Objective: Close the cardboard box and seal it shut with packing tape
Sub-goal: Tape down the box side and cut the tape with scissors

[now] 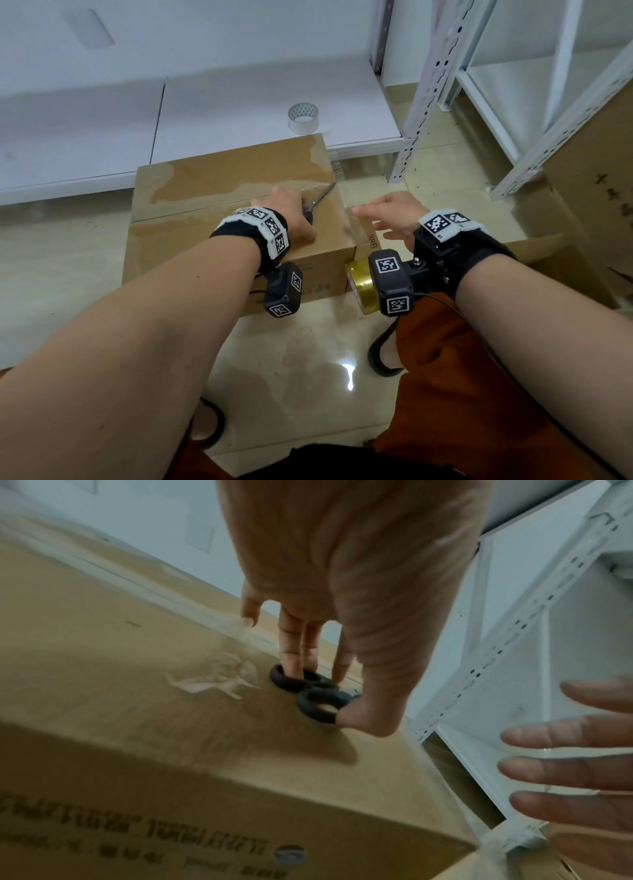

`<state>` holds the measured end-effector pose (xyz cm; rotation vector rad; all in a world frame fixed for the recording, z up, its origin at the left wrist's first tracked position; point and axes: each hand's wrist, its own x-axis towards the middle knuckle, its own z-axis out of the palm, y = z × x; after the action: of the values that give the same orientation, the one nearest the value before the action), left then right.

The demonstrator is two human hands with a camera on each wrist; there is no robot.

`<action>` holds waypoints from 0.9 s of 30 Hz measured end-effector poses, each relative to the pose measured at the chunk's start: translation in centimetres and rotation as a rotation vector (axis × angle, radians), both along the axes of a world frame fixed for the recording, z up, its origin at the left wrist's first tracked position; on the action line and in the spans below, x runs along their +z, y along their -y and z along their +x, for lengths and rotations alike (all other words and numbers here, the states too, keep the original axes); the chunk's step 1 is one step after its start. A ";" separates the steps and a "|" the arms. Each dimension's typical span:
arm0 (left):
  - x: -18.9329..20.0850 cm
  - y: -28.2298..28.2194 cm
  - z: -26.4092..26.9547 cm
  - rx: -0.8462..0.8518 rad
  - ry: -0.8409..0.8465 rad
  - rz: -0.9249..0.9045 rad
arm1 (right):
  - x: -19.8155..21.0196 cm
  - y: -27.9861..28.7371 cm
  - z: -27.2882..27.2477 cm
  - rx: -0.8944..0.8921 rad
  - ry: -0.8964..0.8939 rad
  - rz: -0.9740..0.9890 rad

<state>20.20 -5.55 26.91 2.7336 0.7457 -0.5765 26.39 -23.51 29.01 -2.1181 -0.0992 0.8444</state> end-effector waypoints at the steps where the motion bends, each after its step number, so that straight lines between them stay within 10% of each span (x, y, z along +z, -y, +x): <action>1: 0.0 0.2 0.1 -0.014 -0.005 -0.010 | 0.0 0.1 0.1 0.007 0.003 -0.003; 8: -0.4 2.4 1.1 0.001 0.273 -0.018 | -1.2 0.7 0.2 0.040 -0.070 0.007; 13: 1.6 2.9 2.7 0.382 0.606 -0.633 | -0.8 0.2 0.4 0.002 0.001 0.124; 17: 2.7 3.8 2.6 0.597 0.609 -1.182 | -0.6 -0.1 1.1 0.026 -0.041 0.229; 27: 1.2 4.6 0.1 0.803 0.493 -1.527 | -1.1 0.2 1.2 0.241 0.182 -0.001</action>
<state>20.34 -10.18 28.11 0.9675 0.6999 -0.1035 27.58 -23.75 27.92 -2.2095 -0.4568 0.7865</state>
